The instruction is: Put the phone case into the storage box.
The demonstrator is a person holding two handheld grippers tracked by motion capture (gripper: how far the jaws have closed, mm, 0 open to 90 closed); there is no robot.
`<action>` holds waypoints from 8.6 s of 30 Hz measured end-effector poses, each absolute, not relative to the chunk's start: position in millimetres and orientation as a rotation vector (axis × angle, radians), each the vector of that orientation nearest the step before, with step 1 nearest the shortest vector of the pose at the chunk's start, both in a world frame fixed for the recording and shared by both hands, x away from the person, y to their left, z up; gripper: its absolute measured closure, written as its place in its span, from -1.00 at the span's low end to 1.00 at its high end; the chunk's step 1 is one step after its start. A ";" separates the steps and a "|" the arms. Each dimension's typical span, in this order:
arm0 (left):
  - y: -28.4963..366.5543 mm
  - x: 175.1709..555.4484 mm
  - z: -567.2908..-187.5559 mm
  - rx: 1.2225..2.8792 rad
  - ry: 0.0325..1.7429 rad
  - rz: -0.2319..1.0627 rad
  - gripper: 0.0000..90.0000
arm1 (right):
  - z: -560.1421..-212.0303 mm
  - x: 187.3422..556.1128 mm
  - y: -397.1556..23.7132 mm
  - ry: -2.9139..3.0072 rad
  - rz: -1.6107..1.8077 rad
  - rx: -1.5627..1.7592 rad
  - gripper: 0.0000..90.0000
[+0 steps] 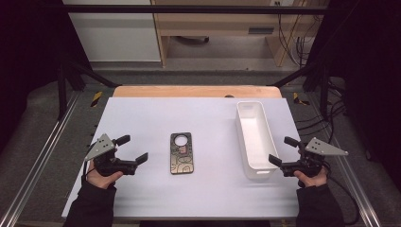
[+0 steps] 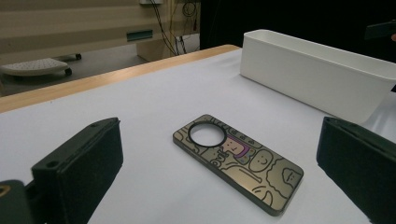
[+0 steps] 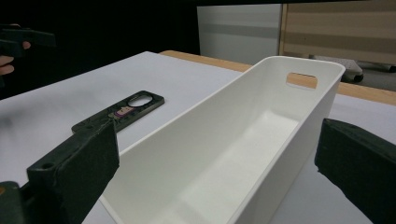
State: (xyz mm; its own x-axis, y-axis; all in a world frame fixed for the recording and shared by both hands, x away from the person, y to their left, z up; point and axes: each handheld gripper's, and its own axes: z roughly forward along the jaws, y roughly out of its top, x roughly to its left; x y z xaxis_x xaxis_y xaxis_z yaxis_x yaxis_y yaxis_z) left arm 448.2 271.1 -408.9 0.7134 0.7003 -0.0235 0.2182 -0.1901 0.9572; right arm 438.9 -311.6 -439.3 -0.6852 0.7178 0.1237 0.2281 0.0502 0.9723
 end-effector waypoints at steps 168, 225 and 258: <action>89.1 476.4 -469.6 2.435 0.679 0.324 0.99 | -439.5 438.9 -309.7 1.960 1.642 0.936 -0.99; 156.7 462.7 -452.3 2.391 0.800 0.355 0.99 | -438.7 438.4 -310.1 1.959 1.645 0.932 -0.99; 199.7 473.4 -395.2 1.992 0.822 0.442 -0.69 | -437.6 438.0 -310.2 1.959 1.643 0.928 -0.99</action>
